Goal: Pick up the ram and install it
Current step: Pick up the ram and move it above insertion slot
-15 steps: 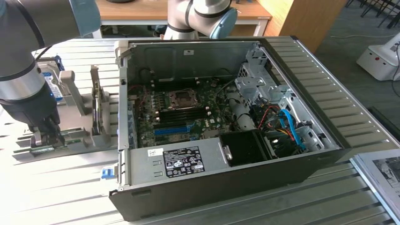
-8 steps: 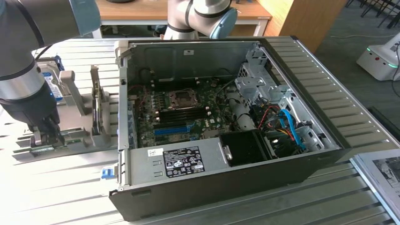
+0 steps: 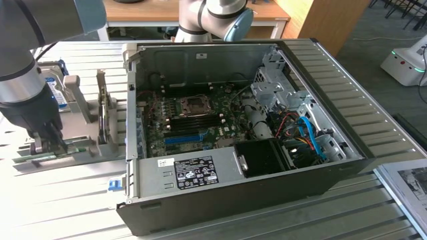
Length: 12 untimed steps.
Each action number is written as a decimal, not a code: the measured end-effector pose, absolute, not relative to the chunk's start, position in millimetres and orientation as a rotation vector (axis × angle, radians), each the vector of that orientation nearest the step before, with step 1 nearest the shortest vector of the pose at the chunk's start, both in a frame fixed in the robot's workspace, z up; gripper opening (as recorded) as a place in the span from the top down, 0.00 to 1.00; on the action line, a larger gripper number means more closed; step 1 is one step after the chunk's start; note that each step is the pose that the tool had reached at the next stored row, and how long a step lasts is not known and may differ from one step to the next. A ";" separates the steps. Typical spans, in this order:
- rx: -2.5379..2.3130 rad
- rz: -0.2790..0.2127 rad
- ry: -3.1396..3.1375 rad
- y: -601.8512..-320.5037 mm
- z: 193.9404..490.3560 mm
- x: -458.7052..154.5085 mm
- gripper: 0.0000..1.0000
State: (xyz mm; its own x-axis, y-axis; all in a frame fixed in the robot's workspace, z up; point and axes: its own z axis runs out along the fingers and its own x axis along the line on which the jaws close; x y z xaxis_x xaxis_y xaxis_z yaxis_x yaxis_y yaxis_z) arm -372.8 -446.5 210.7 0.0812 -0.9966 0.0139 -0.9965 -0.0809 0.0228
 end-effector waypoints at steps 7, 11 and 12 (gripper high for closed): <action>2.290 -0.008 -2.112 -446.5 218.9 -372.7 0.88; 2.289 -0.008 -2.113 -446.5 223.7 -372.7 0.88; 2.289 -0.008 -2.113 -446.5 224.9 -372.6 0.88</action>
State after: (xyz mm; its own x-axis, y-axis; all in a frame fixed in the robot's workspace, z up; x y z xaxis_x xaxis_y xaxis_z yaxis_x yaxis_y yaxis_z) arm -372.6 -446.5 224.9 0.0800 -0.9967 0.0139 -0.9966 -0.0797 0.0228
